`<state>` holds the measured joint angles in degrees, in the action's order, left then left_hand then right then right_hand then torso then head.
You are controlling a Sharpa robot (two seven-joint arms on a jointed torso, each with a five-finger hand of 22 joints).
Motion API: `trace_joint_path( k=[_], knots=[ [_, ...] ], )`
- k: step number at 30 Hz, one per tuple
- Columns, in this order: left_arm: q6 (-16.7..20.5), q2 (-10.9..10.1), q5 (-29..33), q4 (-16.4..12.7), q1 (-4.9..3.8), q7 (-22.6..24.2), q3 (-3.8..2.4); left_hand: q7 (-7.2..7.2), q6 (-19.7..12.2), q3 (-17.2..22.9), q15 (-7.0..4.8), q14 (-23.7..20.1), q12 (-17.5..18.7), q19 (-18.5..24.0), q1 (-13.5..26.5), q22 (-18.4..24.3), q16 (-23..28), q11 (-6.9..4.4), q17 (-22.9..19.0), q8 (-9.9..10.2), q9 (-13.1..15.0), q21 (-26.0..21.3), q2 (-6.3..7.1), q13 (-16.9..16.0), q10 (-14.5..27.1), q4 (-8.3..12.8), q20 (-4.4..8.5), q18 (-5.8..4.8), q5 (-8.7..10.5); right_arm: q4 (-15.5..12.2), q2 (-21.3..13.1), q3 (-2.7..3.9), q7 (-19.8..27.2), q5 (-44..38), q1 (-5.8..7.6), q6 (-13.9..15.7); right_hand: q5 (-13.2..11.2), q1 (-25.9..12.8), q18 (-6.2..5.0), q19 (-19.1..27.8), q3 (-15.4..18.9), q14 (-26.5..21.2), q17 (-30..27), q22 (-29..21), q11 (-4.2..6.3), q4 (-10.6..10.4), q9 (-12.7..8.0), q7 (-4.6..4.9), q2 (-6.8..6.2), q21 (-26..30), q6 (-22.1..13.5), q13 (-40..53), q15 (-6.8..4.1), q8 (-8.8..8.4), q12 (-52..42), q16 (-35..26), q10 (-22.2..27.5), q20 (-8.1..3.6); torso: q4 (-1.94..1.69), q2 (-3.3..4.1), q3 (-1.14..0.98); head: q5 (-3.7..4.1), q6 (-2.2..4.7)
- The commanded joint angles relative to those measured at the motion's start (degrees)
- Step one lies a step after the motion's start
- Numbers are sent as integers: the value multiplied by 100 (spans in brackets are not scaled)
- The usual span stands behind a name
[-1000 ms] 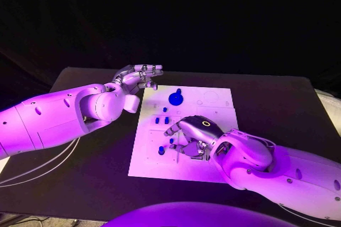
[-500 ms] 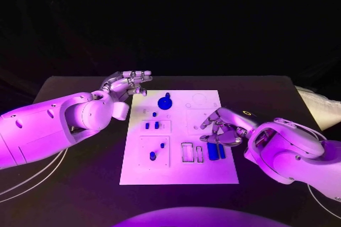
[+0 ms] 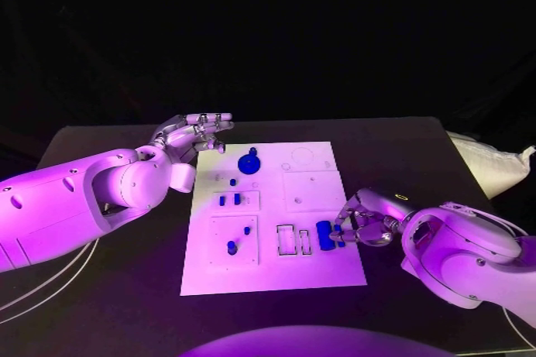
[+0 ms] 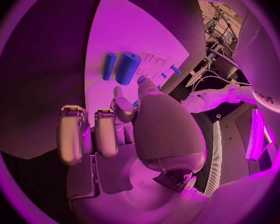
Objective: Assemble the parts on the task board
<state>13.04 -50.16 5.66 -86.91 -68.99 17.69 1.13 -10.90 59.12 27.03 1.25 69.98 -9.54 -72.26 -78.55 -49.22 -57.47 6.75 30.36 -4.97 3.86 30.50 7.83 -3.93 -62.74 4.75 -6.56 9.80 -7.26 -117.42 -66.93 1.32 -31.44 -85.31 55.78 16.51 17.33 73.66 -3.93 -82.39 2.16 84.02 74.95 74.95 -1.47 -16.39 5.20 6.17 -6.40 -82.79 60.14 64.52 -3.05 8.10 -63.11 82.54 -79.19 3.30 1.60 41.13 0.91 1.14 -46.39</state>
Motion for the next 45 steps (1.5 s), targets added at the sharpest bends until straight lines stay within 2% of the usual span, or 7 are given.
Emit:
trace_joint_path(
  k=[1,6,12,29,34,40,45],
  knots=[
    [-115,0,-34,-18,-1,17,-2,-20,-31,-24,-2,-42,-22,41,-23,9,13,2,-5,19,-5,-24,-53,7,26,3,10,53,15,12,59,-7,-238,-178,-45,-107,34,-18,72,-29,89,417,407,51,4,-11,13,9,102,-24,-34,149,32,49,-114,38,-36,11,-6,1,0,10,-1],
    [-121,0,-35,-11,-1,10,-1,-20,-31,-24,-2,-42,-22,41,-23,9,13,2,-5,19,-5,-24,-53,7,26,3,10,53,15,59,161,-12,-252,-258,-76,-90,49,-50,72,-31,206,416,435,55,6,-17,33,3,162,-25,-30,326,34,103,-245,63,-62,14,-13,6,4,8,-21],
    [-123,0,-35,0,-1,5,-1,-20,-31,-24,-2,-42,-22,41,-23,9,13,2,-5,19,-5,-24,-53,7,26,3,10,53,15,132,264,-14,-257,-306,-84,-176,63,-83,72,-30,286,416,454,57,13,-22,58,-8,216,-26,-6,440,30,157,-330,79,-84,12,6,4,4,-16,-34],
    [-194,21,-35,37,-1,-42,-1,-22,-30,-38,1,-48,-34,45,-14,11,8,4,-10,14,-3,-27,-58,5,33,-1,6,53,17,628,822,-17,-330,-398,-210,-553,107,-143,71,-26,395,406,437,55,21,-13,100,-21,342,-22,4,490,24,228,-308,71,-52,8,-21,4,4,-66,-79],
    [-212,17,-41,47,-1,-65,1,-22,-30,-38,1,-48,-34,45,-14,11,8,4,-10,14,-3,-27,-58,5,33,-1,6,53,17,706,928,-18,-337,-407,-272,-631,110,-113,73,-29,415,406,443,64,29,-4,118,-32,366,-25,33,514,19,262,-314,75,-50,6,-1,1,2,-94,-94],
    [-224,16,-48,51,-1,-74,3,-22,-30,-38,1,-48,-34,45,-14,11,8,4,-10,14,-3,-27,-58,5,33,-1,6,53,17,719,952,-19,-345,-420,-296,-422,183,-35,74,-33,426,406,453,73,47,6,149,-51,443,-28,82,555,6,316,-324,82,-57,-4,3,1,6,-98,-90],
    [-233,11,-58,51,0,-79,4,-22,-30,-38,1,-48,-34,45,-14,11,8,4,-10,14,-3,-27,-58,5,33,-1,6,53,17,634,920,-17,-334,-353,-303,134,415,76,80,-50,411,414,495,103,89,8,211,-98,590,-43,209,635,-28,401,-375,112,-107,-32,8,2,0,-102,-86]
  ],
)
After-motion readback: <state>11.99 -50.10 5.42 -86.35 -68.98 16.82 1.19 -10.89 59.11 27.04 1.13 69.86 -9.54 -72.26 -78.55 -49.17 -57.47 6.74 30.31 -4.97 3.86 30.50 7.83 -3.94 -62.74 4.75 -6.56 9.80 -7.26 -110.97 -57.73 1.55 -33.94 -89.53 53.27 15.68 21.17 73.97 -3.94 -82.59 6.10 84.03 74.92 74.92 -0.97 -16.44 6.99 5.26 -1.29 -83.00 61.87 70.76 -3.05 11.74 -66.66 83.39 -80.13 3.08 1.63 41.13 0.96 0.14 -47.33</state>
